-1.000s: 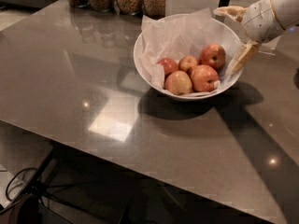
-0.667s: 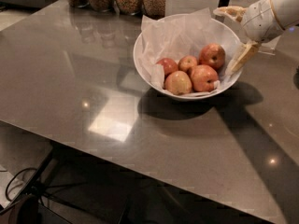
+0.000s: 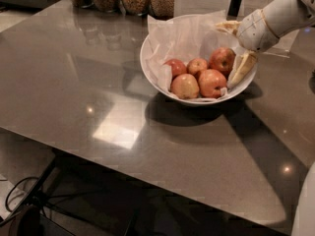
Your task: Pick apple from white bowl
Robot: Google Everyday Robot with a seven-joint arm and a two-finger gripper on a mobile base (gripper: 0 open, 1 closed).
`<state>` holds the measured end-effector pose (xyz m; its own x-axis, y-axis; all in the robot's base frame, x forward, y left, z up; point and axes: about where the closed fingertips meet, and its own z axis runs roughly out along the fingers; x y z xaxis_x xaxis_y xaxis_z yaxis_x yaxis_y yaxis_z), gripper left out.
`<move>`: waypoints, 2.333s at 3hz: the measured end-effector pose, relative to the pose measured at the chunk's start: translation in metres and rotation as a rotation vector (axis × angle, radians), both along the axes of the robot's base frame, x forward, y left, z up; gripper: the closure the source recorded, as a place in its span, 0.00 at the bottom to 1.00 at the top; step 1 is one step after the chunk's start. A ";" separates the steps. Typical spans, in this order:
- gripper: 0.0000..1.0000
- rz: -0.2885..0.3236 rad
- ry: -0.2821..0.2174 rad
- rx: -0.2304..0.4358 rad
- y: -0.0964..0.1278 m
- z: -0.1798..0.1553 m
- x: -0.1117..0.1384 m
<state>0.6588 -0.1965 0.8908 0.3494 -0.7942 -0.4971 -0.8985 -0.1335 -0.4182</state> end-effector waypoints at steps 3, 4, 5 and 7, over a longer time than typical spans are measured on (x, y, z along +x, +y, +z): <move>0.42 0.000 0.000 0.000 0.000 0.000 0.000; 0.66 0.000 0.000 0.000 0.000 0.000 0.000; 0.89 0.000 0.000 0.000 0.000 0.000 0.000; 1.00 0.000 0.000 0.000 0.000 0.000 0.000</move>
Offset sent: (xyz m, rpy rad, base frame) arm 0.0000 0.0000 0.0000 0.0000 0.0000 0.0000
